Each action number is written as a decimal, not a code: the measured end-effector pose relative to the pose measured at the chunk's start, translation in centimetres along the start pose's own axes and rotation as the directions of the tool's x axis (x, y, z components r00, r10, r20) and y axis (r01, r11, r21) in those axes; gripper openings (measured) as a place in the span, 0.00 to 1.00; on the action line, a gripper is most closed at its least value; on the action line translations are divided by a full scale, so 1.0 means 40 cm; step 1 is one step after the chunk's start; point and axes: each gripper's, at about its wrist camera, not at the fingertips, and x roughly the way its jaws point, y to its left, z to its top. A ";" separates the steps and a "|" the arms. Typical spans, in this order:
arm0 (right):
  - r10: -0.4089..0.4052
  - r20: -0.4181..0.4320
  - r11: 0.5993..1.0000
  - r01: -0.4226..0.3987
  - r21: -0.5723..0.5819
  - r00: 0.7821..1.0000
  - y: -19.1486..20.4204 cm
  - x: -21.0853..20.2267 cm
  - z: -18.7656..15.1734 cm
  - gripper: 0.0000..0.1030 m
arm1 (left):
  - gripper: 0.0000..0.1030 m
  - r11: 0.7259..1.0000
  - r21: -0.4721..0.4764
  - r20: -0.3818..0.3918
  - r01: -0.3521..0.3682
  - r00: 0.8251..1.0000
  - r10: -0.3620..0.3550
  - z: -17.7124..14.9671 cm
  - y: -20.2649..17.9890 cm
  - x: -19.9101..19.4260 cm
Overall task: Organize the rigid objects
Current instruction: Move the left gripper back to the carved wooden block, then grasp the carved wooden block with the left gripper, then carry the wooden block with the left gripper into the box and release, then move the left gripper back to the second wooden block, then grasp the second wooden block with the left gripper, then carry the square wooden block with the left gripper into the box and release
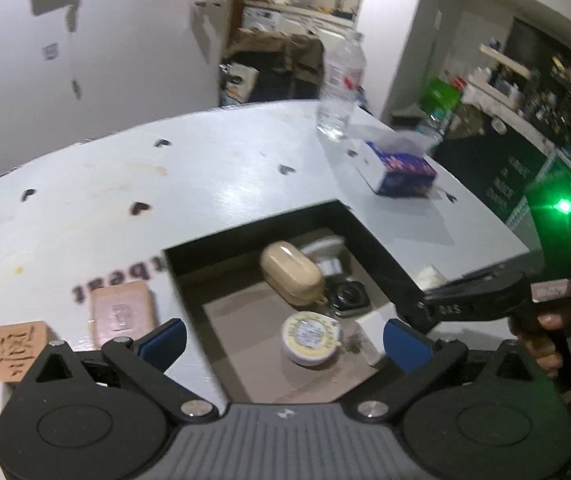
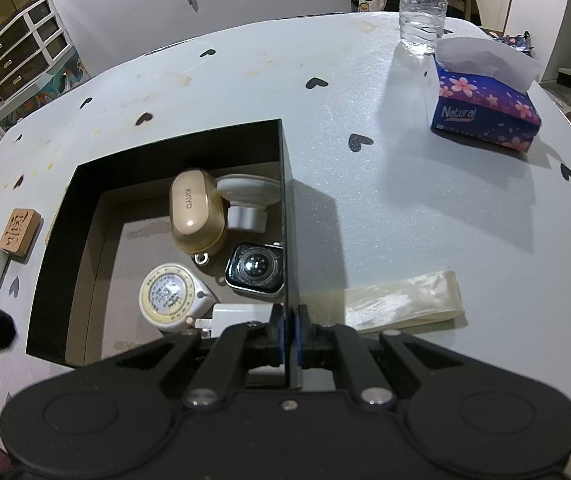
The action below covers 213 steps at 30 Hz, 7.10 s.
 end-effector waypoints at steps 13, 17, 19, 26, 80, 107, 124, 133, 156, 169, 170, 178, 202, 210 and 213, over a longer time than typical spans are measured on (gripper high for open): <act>-0.003 0.000 1.000 0.003 0.004 1.000 -0.001 0.000 -0.001 0.05 | 1.00 0.971 -0.150 0.018 -0.186 0.981 0.191 -0.030 0.240 -0.046; -0.004 0.001 1.000 0.004 0.007 1.000 -0.002 0.000 -0.002 0.05 | 1.00 0.948 -0.161 0.004 -0.276 0.960 0.280 -0.025 0.327 -0.040; -0.005 0.002 1.000 0.005 0.009 1.000 -0.003 0.000 -0.002 0.05 | 1.00 0.934 -0.167 -0.017 -0.316 0.948 0.318 -0.022 0.373 -0.026; -0.006 0.003 1.000 0.006 0.016 1.000 -0.004 -0.001 -0.003 0.05 | 1.00 0.907 -0.156 -0.108 -0.391 0.919 0.378 -0.028 0.481 0.052; 0.002 0.003 1.000 -0.002 0.016 1.000 -0.004 0.000 -0.003 0.06 | 0.73 0.918 -0.387 -0.062 -0.086 0.996 0.067 0.117 0.099 0.149; 0.005 0.002 1.000 -0.005 0.018 1.000 -0.003 0.000 -0.003 0.06 | 0.82 0.930 -0.339 -0.109 -0.142 0.988 0.111 0.122 0.075 0.208; 0.006 0.002 1.000 -0.006 0.018 1.000 -0.003 0.000 -0.003 0.06 | 0.86 0.954 -0.267 -0.099 -0.138 0.988 0.116 0.127 0.041 0.152; 0.006 0.002 1.000 -0.006 0.018 1.000 -0.002 0.000 -0.003 0.06 | 0.94 0.969 -0.205 -0.084 -0.141 0.988 0.126 0.115 0.017 0.097; 0.005 0.002 1.000 -0.005 0.020 1.000 -0.006 0.002 -0.002 0.06 | 1.00 0.974 -0.184 -0.024 -0.135 0.991 0.133 0.002 0.113 0.007; 0.000 -0.003 1.000 0.000 0.029 1.000 -0.010 0.007 -0.001 0.06 | 0.82 0.960 -0.198 -0.022 -0.199 0.980 0.199 -0.015 0.274 0.073; -0.001 -0.004 1.000 0.001 0.031 1.000 -0.010 0.008 0.000 0.06 | 0.80 0.962 -0.196 -0.021 -0.191 0.981 0.190 -0.018 0.283 0.088; -0.005 -0.011 0.999 0.005 0.046 1.000 -0.011 0.016 0.004 0.06 | 0.78 0.981 -0.107 -0.049 -0.164 0.986 0.160 -0.029 0.299 0.188; 0.002 -0.012 0.999 -0.002 0.046 1.000 -0.014 0.018 0.006 0.07 | 0.63 0.987 -0.041 -0.140 -0.157 0.979 0.150 -0.169 0.291 0.116; 0.004 -0.012 0.999 -0.004 0.040 1.000 -0.014 0.017 0.005 0.07 | 0.68 0.976 -0.054 -0.168 -0.209 0.966 0.198 -0.147 0.260 0.147; 0.003 -0.013 0.999 -0.003 0.038 1.000 -0.013 0.017 0.005 0.07 | 0.62 0.974 -0.039 -0.171 -0.223 0.962 0.213 -0.136 0.262 0.156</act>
